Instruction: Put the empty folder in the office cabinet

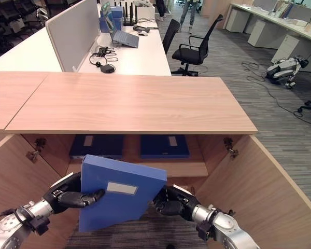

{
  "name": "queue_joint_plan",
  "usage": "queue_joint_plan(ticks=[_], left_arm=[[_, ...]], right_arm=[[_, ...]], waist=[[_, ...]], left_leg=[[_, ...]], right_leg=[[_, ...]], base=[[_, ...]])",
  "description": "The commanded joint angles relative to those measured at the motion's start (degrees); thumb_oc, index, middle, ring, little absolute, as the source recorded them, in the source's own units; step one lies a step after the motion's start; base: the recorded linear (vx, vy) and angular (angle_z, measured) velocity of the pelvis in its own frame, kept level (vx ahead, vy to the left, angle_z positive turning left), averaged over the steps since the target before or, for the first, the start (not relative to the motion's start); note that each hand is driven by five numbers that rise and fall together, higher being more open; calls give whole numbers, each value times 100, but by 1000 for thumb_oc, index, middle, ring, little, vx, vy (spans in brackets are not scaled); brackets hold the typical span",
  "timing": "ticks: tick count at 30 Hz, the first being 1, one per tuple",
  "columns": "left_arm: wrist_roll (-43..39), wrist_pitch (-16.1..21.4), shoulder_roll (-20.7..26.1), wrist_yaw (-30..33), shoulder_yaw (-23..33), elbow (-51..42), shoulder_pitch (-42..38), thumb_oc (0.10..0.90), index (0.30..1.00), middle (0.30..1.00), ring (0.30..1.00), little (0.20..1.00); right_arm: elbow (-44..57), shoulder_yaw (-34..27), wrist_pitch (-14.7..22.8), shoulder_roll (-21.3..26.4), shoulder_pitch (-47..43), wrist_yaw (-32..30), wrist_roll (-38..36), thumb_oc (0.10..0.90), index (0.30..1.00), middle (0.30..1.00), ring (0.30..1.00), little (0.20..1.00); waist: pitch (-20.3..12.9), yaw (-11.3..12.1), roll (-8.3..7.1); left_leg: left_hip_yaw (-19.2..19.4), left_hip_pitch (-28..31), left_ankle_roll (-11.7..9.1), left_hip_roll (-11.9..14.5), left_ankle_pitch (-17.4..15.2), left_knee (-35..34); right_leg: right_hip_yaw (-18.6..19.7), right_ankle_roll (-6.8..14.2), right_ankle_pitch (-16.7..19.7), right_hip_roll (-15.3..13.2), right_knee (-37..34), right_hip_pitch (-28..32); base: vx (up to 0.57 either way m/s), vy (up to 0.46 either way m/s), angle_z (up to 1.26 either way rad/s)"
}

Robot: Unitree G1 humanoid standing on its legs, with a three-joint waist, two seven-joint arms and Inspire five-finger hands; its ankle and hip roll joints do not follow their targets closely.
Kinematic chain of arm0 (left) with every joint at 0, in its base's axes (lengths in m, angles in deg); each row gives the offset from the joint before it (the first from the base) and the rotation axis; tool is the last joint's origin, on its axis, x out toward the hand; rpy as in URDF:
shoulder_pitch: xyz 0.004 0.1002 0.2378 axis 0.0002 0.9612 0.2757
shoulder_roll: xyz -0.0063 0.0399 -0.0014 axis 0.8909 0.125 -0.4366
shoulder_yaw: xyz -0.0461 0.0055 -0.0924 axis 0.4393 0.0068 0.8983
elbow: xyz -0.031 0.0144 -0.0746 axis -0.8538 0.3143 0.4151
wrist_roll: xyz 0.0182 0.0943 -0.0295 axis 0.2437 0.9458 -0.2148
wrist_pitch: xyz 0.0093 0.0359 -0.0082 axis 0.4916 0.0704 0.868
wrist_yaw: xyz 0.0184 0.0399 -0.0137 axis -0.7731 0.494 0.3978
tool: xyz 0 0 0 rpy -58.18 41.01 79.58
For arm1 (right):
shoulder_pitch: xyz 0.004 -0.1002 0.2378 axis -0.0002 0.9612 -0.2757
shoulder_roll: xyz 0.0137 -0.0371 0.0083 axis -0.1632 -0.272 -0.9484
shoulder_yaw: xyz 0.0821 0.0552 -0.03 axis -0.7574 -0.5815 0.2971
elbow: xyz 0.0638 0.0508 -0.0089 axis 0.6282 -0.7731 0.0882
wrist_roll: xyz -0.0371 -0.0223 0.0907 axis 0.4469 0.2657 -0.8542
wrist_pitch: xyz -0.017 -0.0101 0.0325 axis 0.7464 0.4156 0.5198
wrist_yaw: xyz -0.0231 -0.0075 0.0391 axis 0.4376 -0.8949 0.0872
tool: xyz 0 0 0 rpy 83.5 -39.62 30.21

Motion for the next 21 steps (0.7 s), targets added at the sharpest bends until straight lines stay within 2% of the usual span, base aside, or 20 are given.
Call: queue_joint_plan(ticks=[1,5,21], left_arm=[[1,558,177,-304,-169,-204,-612,400,300,300,300,300],[17,563,327,-333,-76,-87,-567,400,300,300,300,300],[121,548,470,-341,170,387,-678,400,300,300,300,300]], right_arm=[[610,67,554,228,-732,357,-205,800,900,900,900,900],[331,-87,592,447,-710,351,-77,800,900,900,900,900],[-391,-451,686,625,-984,190,207,800,900,900,900,900]], waist=[[-233,-11,55],[-244,15,52],[-288,104,43]], left_leg=[[22,331,62,141,-905,-26],[-1,311,58,145,-895,-26],[-76,264,55,131,-854,-26]], right_leg=[[82,514,-320,-189,1,80],[67,527,-324,-193,1,86],[-33,543,-316,-224,1,129]], base=[[0,0,0],[0,0,0],[0,0,0]])
